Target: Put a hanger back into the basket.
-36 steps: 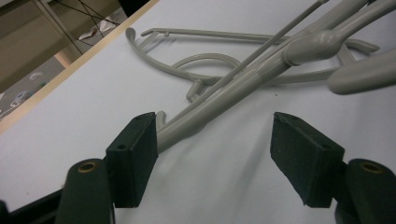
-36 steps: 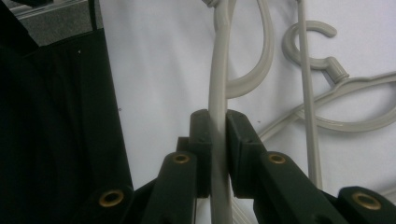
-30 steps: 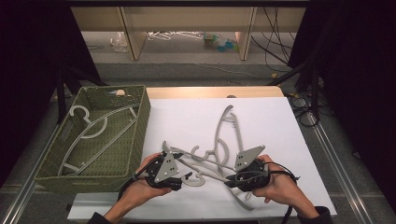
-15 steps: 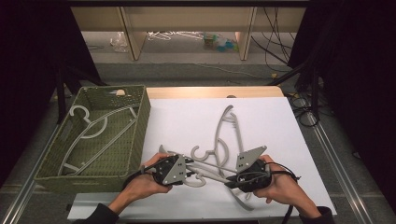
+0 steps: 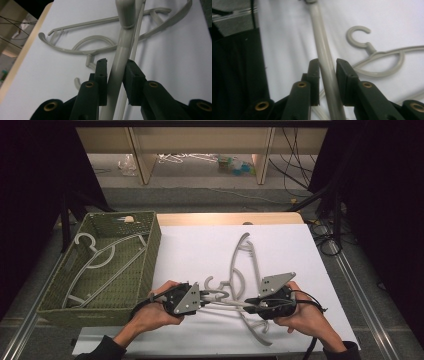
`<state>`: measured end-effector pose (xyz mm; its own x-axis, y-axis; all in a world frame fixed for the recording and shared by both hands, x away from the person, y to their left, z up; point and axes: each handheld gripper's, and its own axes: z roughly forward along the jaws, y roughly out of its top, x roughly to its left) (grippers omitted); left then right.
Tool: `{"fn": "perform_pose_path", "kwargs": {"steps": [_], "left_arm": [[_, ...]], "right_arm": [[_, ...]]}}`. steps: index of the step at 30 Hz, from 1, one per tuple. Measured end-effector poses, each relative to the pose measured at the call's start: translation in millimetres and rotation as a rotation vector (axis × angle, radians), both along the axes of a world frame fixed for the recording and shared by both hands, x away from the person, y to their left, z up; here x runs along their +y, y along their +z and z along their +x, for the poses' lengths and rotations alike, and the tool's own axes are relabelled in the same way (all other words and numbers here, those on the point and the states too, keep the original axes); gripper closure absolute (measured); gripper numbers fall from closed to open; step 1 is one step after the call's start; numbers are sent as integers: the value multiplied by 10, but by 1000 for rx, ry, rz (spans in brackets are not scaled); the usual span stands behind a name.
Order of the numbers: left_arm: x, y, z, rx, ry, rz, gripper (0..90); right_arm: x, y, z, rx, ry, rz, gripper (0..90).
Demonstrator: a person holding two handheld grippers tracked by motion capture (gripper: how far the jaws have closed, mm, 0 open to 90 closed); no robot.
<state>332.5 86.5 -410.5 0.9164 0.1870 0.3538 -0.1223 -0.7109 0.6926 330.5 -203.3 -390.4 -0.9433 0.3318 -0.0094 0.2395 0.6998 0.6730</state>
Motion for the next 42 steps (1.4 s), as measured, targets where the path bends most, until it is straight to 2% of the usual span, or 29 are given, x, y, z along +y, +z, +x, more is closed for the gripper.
{"fn": "perform_pose_path", "kwargs": {"steps": [1,3,6,7,8,9,10,12,14,15,16,17,18,19,21,23,24,25,28,30,34,35,38,42], "left_arm": [[1,5,0,20,2,-16,745],[-4,13,-13,62,12,-22,752],[-15,36,-17,162,28,-46,764],[-23,38,-32,180,30,-58,771],[-27,43,-38,191,29,-52,777],[-33,43,-47,201,41,-58,781],[-34,44,-47,216,43,-60,787],[-23,35,-37,255,65,-87,793],[4,27,-15,270,87,-99,794],[31,27,6,284,105,-119,794],[31,27,6,284,105,-119,794],[70,39,30,303,131,-134,794],[91,45,43,306,143,-140,794],[138,56,69,335,171,-161,794],[203,62,111,365,204,-202,793],[270,69,149,380,227,-221,794],[312,71,171,405,245,-249,793],[355,83,187,412,265,-264,794],[433,112,207,428,286,-306,793],[496,148,215,436,307,-357,793],[612,229,224,447,325,-415,792],[612,229,224,447,325,-415,792],[700,315,218,456,353,-448,792],[811,406,223,460,366,-504,792]], "right_arm": [[-6,0,6,-5,-17,0,729],[-19,-1,19,-4,-32,7,707],[-36,-15,42,-11,-68,12,648],[-29,-28,45,-18,-86,22,629],[-37,-20,55,-15,-85,14,626],[-33,-28,57,-33,-102,27,610],[-41,-14,60,-29,-112,30,578],[-50,10,64,-37,-136,55,530],[-60,24,67,-48,-160,78,488],[-67,32,68,-36,-164,78,476],[-67,32,68,-36,-164,78,476],[-71,34,71,-47,-174,86,464],[-83,55,83,-86,-218,119,432],[-95,75,85,-90,-230,140,432],[-116,108,81,-113,-255,174,428],[-124,135,60,-112,-258,191,419],[-121,140,49,-112,-257,197,407],[-113,137,36,-111,-254,198,397],[-90,100,15,-100,-253,205,371],[-74,70,6,-89,-260,207,361],[-76,30,-7,-96,-261,222,344],[-81,23,-18,-80,-263,229,343],[-98,7,-25,-98,-268,233,343],[-120,-4,-40,-85,-272,248,351]]}}
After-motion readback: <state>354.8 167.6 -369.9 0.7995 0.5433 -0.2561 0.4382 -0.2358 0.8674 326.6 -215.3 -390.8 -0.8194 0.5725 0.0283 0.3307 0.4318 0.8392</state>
